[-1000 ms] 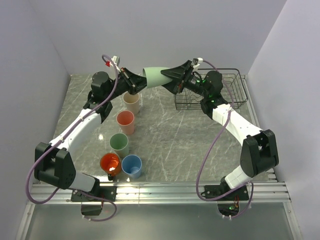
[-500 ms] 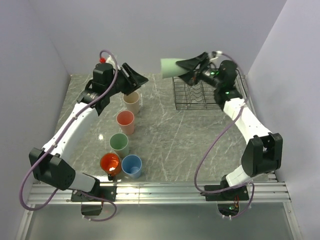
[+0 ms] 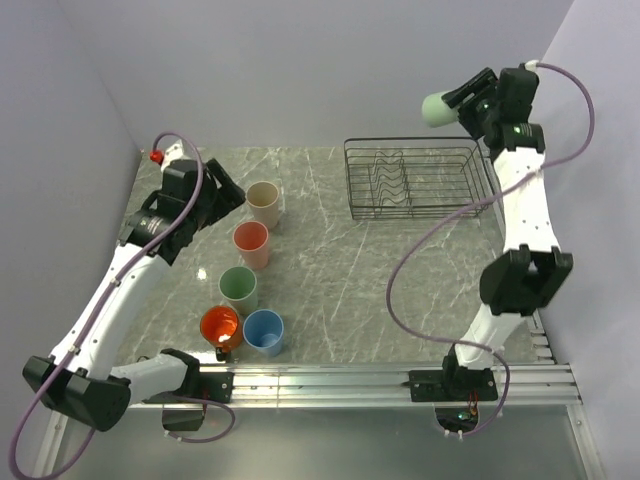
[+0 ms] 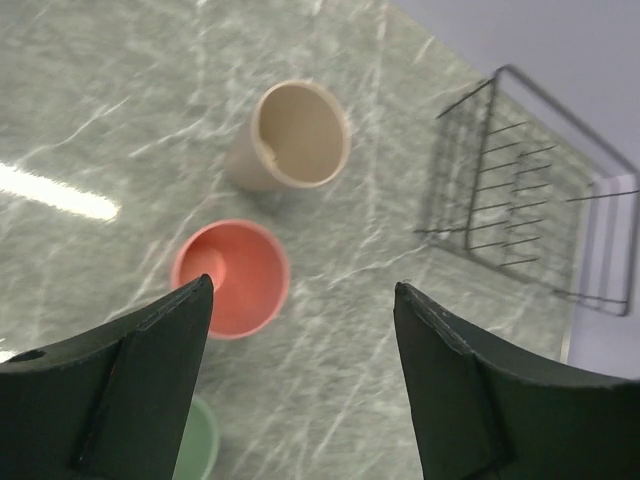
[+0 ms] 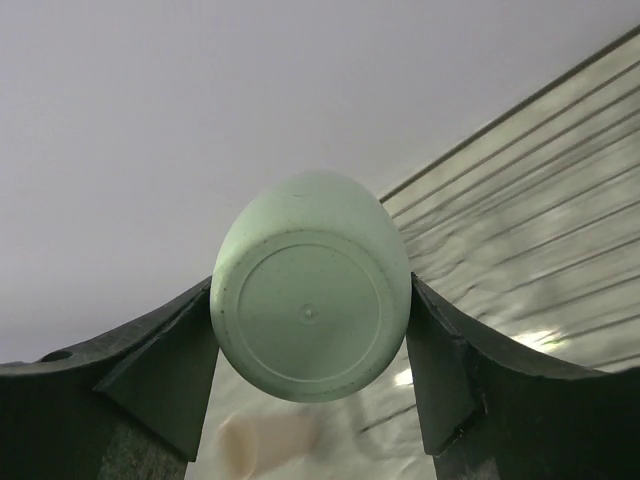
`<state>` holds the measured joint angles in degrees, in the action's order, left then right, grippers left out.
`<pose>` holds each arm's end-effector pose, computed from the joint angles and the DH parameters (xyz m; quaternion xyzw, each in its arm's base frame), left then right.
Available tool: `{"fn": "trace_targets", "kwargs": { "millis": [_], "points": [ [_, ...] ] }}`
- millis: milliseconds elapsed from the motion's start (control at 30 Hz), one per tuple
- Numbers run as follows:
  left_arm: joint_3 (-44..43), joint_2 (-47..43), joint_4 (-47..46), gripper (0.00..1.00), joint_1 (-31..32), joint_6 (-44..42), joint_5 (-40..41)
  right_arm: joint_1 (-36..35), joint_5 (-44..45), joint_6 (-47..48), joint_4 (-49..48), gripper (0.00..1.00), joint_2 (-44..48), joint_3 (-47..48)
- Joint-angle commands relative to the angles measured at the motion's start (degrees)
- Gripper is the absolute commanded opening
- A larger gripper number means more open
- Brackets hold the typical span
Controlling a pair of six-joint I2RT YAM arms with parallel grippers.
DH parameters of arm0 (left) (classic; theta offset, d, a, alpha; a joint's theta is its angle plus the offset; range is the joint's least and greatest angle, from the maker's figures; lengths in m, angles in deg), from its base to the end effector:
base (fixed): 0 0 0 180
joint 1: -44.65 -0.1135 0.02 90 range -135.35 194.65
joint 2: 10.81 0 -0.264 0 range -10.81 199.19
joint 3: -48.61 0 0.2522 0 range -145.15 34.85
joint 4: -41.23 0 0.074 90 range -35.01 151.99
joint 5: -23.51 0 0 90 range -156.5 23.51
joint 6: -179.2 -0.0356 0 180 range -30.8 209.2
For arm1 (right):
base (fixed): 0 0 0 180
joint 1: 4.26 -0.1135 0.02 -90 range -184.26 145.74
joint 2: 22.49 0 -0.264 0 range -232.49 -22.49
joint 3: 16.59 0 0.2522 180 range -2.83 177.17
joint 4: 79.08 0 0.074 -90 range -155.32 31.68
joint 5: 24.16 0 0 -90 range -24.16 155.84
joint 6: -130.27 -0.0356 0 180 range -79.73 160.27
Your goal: Load the cups into the dish rack
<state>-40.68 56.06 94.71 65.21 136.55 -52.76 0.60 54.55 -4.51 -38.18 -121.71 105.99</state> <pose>0.2300 -0.0772 0.3964 -0.2574 0.8272 -0.1865 0.4633 0.3968 -0.0267 0.4413 0.2842 0.7530 0.2754 0.5257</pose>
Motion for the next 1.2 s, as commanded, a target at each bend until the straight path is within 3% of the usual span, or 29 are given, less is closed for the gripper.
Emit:
{"fn": "trace_targets", "kwargs": {
  "millis": [0, 100, 167, 367, 667, 1167],
  "points": [
    [4.15, -1.74, 0.8, 0.78, 0.01, -3.14, 1.82, -0.56, 16.98, 11.98, 14.85, 0.0, -8.95, 10.51],
    [6.0, -1.92, 0.7, 0.77, 0.01, -3.58, -0.11, -0.56, 22.33, 13.66, 20.04, 0.0, -17.22, 20.96],
    [5.48, -1.31, 1.49, 0.76, 0.01, -4.02, -1.51, -0.3, 26.3, 12.52, 22.16, 0.0, -21.17, 22.93],
    [2.67, 0.8, 5.97, 0.75, 0.01, -5.87, -1.61, 0.32, 27.11, 10.76, 15.68, 0.0, -23.12, 14.68],
    [2.66, -0.07, 11.6, 0.74, 0.01, -3.68, -1.08, 1.2, 31.06, 10.06, 16.29, 0.0, -34.28, 23.98],
    [5.04, -3.33, 16.61, 0.71, -0.08, 3.36, 0.33, 2.17, 35.64, 13.31, 6.18, 0.0, -40.96, 26.71]
  ]
}}
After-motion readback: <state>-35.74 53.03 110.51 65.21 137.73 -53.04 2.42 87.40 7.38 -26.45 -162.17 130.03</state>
